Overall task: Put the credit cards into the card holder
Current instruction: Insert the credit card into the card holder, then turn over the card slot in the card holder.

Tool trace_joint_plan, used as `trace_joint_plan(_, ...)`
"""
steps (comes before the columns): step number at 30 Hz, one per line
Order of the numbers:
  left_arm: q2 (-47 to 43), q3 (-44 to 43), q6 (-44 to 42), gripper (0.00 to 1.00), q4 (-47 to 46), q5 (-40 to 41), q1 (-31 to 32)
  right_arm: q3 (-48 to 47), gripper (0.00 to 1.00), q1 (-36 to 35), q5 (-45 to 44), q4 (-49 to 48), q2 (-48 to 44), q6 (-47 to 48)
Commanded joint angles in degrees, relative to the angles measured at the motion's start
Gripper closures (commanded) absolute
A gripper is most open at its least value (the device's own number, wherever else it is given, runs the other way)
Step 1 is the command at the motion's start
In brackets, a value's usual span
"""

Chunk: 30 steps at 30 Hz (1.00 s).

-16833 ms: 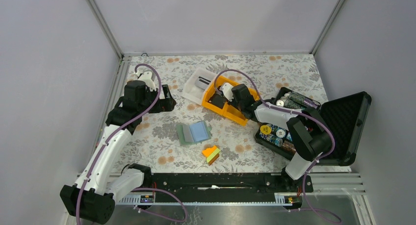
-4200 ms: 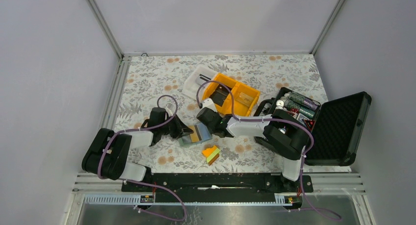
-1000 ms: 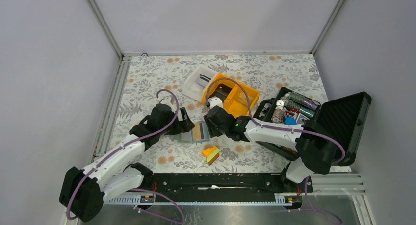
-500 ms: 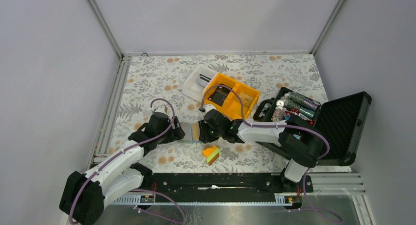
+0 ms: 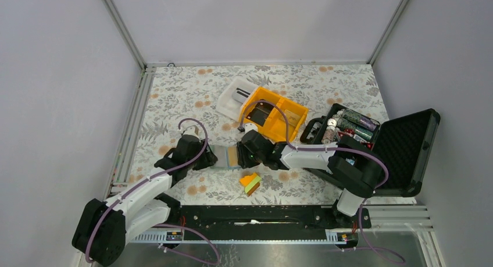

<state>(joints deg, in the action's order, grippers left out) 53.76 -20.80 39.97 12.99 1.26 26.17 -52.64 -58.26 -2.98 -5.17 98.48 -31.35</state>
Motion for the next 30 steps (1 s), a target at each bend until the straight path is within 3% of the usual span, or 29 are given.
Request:
trace_joint_plan(1, 1.38, -0.67, 0.02, 0.52, -4.21, -0.99, -0.33, -1.35, 0.64, 0.49, -2.58, -0.55, 0.66, -0.50)
trace_joint_plan(8, 2.05, 0.16, 0.11, 0.61, -4.71, -0.99, -0.33, -2.44, 0.67, 0.50, -2.27, -0.74, 2.69, -0.46)
trace_joint_plan(16, 3.31, 0.68, 0.12, 0.79, -5.77, -2.86, -0.33, -3.20, 0.72, 0.51, -1.33, -1.95, 3.08, -0.81)
trace_joint_plan(23, 3.96, 0.45, 0.07, 0.85, -6.27, -3.41, -0.33, -3.68, 0.73, 0.52, -1.36, -1.69, 2.63, -0.81)
trace_joint_plan(30, 4.90, 0.48, 0.02, 0.93, -6.84, -4.13, -0.33, -3.86, 0.82, 0.52, -0.61, -3.76, 1.50, -0.50)
